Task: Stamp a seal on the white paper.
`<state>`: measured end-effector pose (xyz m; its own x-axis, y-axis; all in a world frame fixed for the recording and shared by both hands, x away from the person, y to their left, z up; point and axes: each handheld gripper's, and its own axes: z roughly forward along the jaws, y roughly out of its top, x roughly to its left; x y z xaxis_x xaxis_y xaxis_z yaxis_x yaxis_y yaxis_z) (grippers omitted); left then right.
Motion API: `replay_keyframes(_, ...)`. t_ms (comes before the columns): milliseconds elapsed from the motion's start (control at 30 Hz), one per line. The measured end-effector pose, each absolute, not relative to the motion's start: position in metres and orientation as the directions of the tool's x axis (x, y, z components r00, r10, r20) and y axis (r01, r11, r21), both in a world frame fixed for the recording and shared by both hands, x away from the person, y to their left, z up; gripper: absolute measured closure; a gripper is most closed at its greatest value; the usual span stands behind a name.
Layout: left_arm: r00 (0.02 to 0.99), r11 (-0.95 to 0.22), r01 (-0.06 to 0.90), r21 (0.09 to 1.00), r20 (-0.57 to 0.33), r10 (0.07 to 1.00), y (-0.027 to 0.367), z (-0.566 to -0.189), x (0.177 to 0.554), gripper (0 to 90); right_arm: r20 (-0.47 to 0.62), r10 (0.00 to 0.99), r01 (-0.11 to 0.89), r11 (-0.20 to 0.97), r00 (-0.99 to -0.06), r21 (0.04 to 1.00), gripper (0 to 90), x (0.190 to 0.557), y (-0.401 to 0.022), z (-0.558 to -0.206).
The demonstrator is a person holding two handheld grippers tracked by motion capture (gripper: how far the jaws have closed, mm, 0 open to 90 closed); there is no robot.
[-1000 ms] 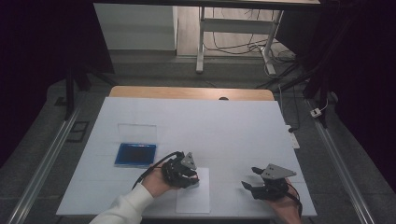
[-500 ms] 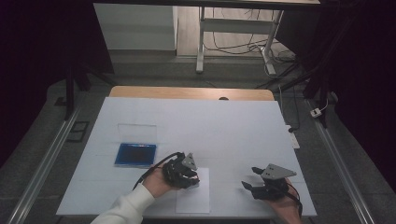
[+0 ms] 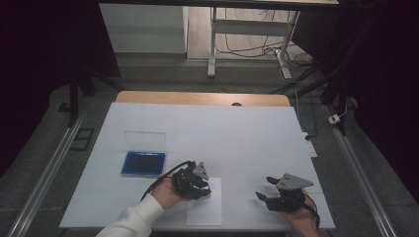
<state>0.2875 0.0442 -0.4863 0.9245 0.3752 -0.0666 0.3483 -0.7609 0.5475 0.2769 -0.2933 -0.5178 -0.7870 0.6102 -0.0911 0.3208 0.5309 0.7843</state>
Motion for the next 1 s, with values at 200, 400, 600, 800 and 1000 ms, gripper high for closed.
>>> replay_keyframes(200, 0.925, -0.775, 0.346, 0.528, -0.056, 0.375, 0.0416, -0.4883, 0.2875, 70.9, -0.091, 0.607, 0.318, 0.532, -0.79, 0.785, 31.1, 0.2769, -0.2929, -0.5179)
replay_keyframes(400, 0.925, -0.779, 0.342, 0.526, -0.042, 0.377, 0.0404, -0.4892, 0.2859, 71.1, -0.095, 0.607, 0.316, 0.534, -0.789, 0.784, 31.1, 0.2767, -0.2922, -0.5177)
replay_keyframes(600, 0.925, -0.779, 0.342, 0.526, -0.043, 0.377, 0.0406, -0.4899, 0.2858, 71.1, -0.095, 0.603, 0.313, 0.536, -0.792, 0.784, 31.1, 0.2765, -0.2913, -0.5181)
replay_keyframes(800, 0.922, -0.764, 0.348, 0.543, -0.05, 0.384, 0.0423, -0.4918, 0.2849, 71.2, -0.096, 0.604, 0.315, 0.537, -0.791, 0.783, 31.1, 0.2766, -0.2918, -0.5179)
replay_keyframes(1000, 0.921, -0.762, 0.351, 0.544, -0.051, 0.387, 0.0423, -0.4921, 0.2847, 71.2, -0.095, 0.607, 0.317, 0.534, -0.789, 0.784, 31.1, 0.2767, -0.292, -0.5178)
